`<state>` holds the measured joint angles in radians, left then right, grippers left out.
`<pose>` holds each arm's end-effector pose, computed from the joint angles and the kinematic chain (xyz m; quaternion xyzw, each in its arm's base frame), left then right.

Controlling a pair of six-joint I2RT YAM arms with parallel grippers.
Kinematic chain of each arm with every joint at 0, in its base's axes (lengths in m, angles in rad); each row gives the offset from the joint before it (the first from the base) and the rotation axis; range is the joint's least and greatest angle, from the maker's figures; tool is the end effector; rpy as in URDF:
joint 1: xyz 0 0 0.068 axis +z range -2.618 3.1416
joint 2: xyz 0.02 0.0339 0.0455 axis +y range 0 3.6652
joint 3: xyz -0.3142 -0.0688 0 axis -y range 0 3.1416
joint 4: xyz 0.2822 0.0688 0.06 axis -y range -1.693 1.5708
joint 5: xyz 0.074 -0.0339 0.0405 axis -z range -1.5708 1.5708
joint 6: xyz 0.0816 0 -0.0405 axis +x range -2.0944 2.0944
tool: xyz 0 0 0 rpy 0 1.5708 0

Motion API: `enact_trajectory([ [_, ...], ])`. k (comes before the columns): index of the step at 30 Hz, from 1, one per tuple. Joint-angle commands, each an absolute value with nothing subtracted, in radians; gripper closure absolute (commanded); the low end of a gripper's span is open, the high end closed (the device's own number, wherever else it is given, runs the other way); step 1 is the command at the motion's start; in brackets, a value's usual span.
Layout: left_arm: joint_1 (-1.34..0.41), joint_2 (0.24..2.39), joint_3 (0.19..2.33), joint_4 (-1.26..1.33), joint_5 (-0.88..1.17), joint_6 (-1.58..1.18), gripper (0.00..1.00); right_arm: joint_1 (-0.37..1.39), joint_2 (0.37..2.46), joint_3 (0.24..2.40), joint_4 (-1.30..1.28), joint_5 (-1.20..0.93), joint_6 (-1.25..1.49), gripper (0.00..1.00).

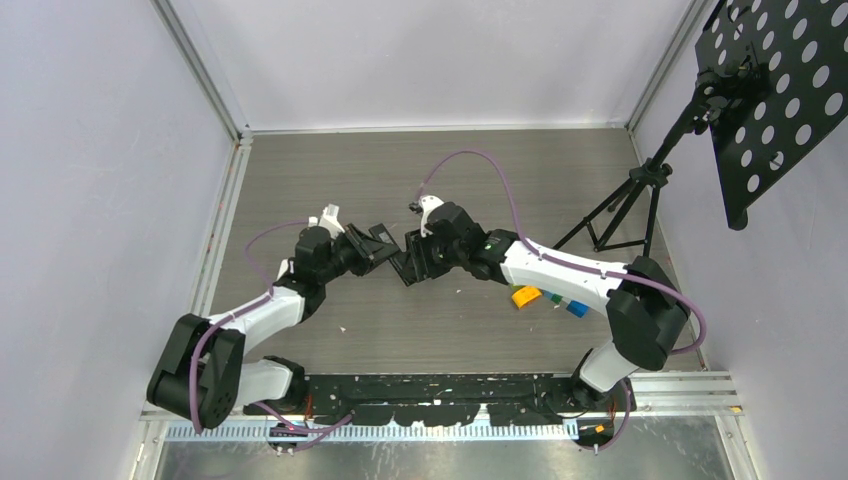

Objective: Load the batteries into the remote control
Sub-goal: Load the battery cover into the remote control.

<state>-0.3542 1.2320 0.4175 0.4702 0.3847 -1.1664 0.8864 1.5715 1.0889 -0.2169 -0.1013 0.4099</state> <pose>0.2649 -0.1306 0.1952 -0.2160 0.7809 -0.5026 0.3016 0.2571 0.3281 0.2500 -0.2344 0.8748 0.2910 0.3083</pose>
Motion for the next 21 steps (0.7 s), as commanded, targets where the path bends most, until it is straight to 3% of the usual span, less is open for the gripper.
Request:
enact_trajectory([
  [1,-0.359,1.191,0.474,0.476,0.399,-1.178,1.00,0.894,1.569,1.101,-0.178,-0.146,0.416,0.57],
  [21,-0.359,1.187,0.479,0.494,0.427,-1.217,1.00,0.898,1.576,1.106,-0.268,-0.134,0.445,0.56],
])
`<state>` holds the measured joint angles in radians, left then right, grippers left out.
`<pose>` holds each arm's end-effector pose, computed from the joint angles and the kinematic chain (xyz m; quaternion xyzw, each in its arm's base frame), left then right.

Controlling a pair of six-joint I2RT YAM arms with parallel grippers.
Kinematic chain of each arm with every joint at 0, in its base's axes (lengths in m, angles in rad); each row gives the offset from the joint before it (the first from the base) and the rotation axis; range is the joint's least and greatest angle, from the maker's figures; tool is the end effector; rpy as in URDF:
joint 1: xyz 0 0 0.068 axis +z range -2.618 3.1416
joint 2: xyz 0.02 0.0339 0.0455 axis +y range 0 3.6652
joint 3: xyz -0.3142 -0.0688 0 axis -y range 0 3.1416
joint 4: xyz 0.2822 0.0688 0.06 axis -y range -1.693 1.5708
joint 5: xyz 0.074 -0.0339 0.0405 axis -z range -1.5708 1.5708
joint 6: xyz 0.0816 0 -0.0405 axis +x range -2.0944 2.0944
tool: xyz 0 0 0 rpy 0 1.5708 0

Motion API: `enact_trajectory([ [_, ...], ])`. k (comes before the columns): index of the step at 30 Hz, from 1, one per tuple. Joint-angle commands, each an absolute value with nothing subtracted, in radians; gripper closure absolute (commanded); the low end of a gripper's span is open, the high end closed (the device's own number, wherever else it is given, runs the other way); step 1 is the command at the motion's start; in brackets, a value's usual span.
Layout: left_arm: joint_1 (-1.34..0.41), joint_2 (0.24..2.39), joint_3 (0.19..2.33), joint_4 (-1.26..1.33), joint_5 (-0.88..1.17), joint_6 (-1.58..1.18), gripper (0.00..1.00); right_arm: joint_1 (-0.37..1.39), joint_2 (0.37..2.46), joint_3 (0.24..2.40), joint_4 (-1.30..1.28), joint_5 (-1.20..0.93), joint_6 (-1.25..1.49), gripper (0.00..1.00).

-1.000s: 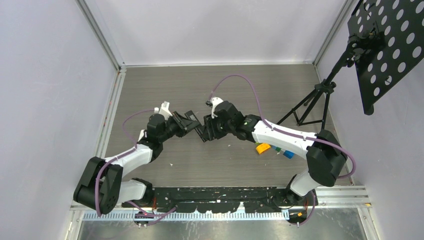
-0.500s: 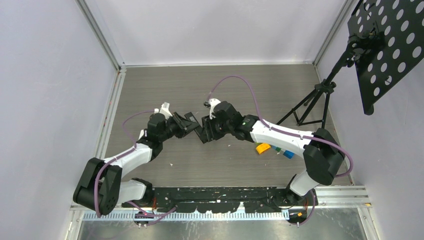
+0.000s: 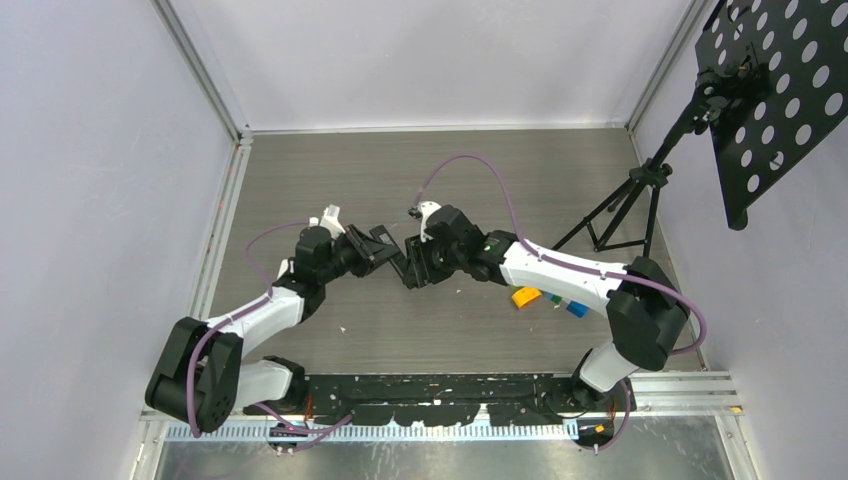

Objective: Load the batteries into the remote control
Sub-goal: Load the battery cover into the remote control.

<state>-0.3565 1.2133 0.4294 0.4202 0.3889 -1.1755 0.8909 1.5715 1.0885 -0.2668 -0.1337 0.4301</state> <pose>0.2628 -0.1309 0.1979 -0.2210 0.7847 -0.5007 0.2910 0.2502 0.3267 0.2442 -0.2349 0.8846 0.2927 0.2769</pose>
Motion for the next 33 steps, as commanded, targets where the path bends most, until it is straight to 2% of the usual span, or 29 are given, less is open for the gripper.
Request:
enact_trajectory([
  [1,-0.359,1.189,0.479,0.500,0.431,-1.223,1.00,0.897,1.579,1.106,-0.261,-0.140,0.445,0.56],
  [13,-0.359,1.200,0.472,0.597,0.514,-1.302,1.00,0.896,1.644,1.160,-0.255,-0.190,0.449,0.51],
  [27,-0.359,1.190,0.468,0.646,0.584,-1.358,1.00,0.896,1.699,1.240,-0.317,-0.128,0.445,0.49],
  [33,-0.359,1.199,0.480,0.625,0.602,-1.389,1.00,0.896,1.688,1.261,-0.358,-0.122,0.444,0.44],
])
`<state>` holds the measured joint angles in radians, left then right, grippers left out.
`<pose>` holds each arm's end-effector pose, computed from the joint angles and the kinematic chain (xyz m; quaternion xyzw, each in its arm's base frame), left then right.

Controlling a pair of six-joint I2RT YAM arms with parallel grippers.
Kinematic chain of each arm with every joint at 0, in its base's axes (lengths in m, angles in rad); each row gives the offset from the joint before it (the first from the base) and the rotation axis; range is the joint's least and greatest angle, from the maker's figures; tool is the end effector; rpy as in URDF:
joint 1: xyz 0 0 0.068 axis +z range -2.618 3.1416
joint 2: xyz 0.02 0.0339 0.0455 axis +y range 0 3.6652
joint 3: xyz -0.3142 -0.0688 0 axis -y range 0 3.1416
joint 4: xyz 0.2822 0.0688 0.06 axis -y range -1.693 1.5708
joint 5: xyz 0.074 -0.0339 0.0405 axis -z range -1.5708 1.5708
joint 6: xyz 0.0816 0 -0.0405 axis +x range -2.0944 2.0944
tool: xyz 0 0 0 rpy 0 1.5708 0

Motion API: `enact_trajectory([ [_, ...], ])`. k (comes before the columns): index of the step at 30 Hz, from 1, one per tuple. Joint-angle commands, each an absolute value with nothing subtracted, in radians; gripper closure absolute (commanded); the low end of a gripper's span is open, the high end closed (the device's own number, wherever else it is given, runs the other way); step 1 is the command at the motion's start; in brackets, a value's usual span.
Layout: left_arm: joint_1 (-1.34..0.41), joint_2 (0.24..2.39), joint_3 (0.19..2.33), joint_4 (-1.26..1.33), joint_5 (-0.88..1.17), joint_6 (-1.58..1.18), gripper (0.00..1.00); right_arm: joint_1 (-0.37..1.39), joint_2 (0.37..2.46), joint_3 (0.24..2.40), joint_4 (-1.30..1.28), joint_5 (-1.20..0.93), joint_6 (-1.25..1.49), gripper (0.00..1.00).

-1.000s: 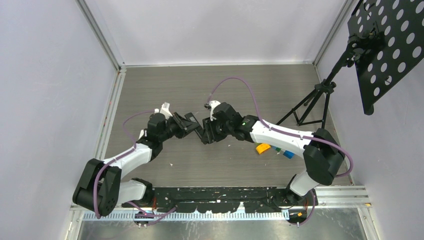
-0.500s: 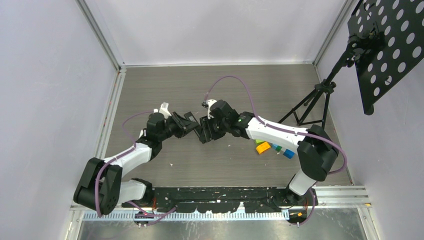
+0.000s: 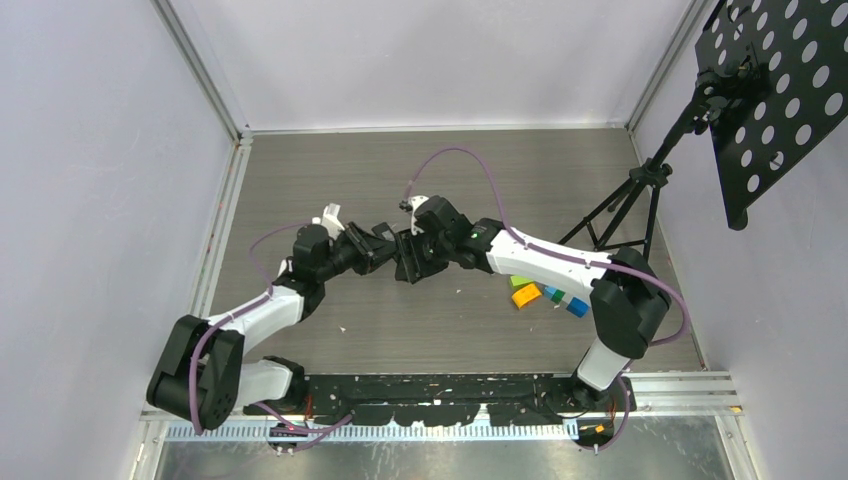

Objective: Load the batteries into the remote control
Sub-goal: Load the battery cover into the remote control.

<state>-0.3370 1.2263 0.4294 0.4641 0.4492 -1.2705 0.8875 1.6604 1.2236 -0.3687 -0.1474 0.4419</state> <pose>0.2652 -0.1305 0.2012 -0.2419 0.7672 -0.5331 0.2620 0.2662 0.3460 0.2498 -0.2312 0.8962 0.2834 0.2510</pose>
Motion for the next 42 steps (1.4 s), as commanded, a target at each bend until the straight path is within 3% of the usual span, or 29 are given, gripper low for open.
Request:
enact_trajectory([
  [1,-0.359,1.202,0.483,0.622,0.604,-1.397,1.00,0.896,1.684,1.263,-0.365,-0.122,0.447,0.44],
  [11,-0.359,1.225,0.493,0.626,0.601,-1.408,1.00,0.896,1.639,1.262,-0.399,-0.113,0.467,0.44],
  [23,-0.359,1.224,0.487,0.617,0.591,-1.395,1.00,0.866,1.563,1.229,-0.351,-0.181,0.535,0.16],
  [29,-0.357,1.220,0.485,0.592,0.581,-1.381,1.00,0.810,1.453,1.091,-0.165,-0.329,0.643,0.07],
  [35,-0.357,1.217,0.492,0.624,0.584,-1.414,1.00,0.747,1.358,0.891,0.130,-0.345,0.933,0.02],
  [39,-0.357,1.203,0.501,0.637,0.583,-1.430,1.00,0.744,1.312,0.733,0.366,-0.259,1.154,0.03],
  [42,-0.357,1.185,0.502,0.642,0.571,-1.438,1.00,0.744,1.316,0.650,0.519,-0.201,1.283,0.12],
])
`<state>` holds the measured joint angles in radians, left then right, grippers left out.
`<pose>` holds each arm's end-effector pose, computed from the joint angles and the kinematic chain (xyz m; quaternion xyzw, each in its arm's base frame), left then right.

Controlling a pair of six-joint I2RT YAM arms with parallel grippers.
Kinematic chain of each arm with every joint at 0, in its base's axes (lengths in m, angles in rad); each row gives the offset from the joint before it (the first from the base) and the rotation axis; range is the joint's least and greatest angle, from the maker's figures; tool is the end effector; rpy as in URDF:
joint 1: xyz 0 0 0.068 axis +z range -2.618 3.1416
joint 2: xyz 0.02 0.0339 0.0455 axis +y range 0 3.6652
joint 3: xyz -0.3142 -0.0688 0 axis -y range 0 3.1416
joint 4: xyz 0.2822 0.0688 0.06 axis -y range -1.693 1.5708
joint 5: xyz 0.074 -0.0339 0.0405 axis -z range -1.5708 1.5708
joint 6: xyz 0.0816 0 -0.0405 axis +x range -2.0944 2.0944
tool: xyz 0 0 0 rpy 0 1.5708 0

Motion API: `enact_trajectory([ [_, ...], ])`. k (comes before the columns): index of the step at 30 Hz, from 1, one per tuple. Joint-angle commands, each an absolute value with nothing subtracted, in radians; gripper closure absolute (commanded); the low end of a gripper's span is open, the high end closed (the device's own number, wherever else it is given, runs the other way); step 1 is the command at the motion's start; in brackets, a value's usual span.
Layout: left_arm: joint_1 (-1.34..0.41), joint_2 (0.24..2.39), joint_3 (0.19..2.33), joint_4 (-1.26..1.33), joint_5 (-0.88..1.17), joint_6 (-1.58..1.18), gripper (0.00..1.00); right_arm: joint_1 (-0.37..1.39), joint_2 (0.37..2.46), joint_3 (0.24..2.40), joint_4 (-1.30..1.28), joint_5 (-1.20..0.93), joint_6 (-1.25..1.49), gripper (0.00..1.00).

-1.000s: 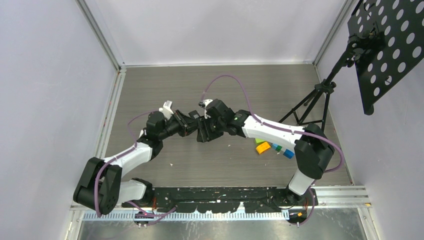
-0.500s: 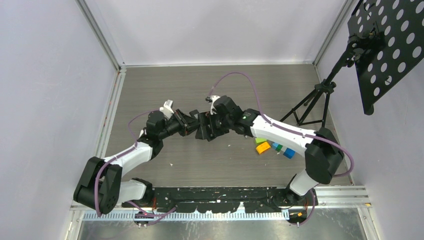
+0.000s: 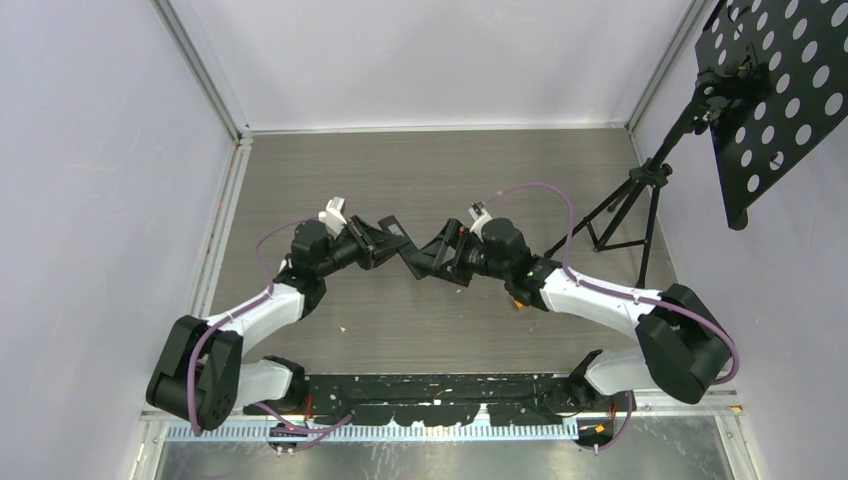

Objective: Load the batteries into the remote control
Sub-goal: Load the battery cover into the remote control.

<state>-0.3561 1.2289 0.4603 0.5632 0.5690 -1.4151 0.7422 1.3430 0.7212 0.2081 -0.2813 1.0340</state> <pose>0.2649 -0.1454 0.2274 -0.2233 0.7321 -0.6067 0.2146 0.2448 0.2552 0.2427 0.0447 0.8313 0.4941 0.2505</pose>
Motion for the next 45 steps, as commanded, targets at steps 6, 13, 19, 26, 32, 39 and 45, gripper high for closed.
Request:
enact_trajectory([
  [6,-0.359,1.165,0.514,0.671,0.523,-1.474,1.00,0.757,1.392,0.629,0.617,-0.213,1.348,0.29],
  [13,-0.359,1.147,0.518,0.729,0.483,-1.586,1.00,0.793,1.477,0.570,0.771,-0.170,1.414,0.54],
  [19,-0.360,1.107,0.515,0.732,0.484,-1.637,1.00,0.815,1.555,0.583,0.879,-0.131,1.439,0.65],
  [26,-0.373,1.060,0.500,0.685,0.507,-1.646,1.00,0.827,1.636,0.640,0.913,-0.051,1.440,0.73],
  [32,-0.389,1.040,0.482,0.674,0.522,-1.641,1.00,0.829,1.700,0.701,0.934,-0.006,1.434,0.78],
  [39,-0.390,1.028,0.488,0.655,0.519,-1.627,1.00,0.832,1.709,0.722,0.939,0.114,1.396,0.85],
  [45,-0.390,1.026,0.518,0.607,0.505,-1.574,1.00,0.831,1.695,0.733,0.981,0.087,1.370,0.84],
])
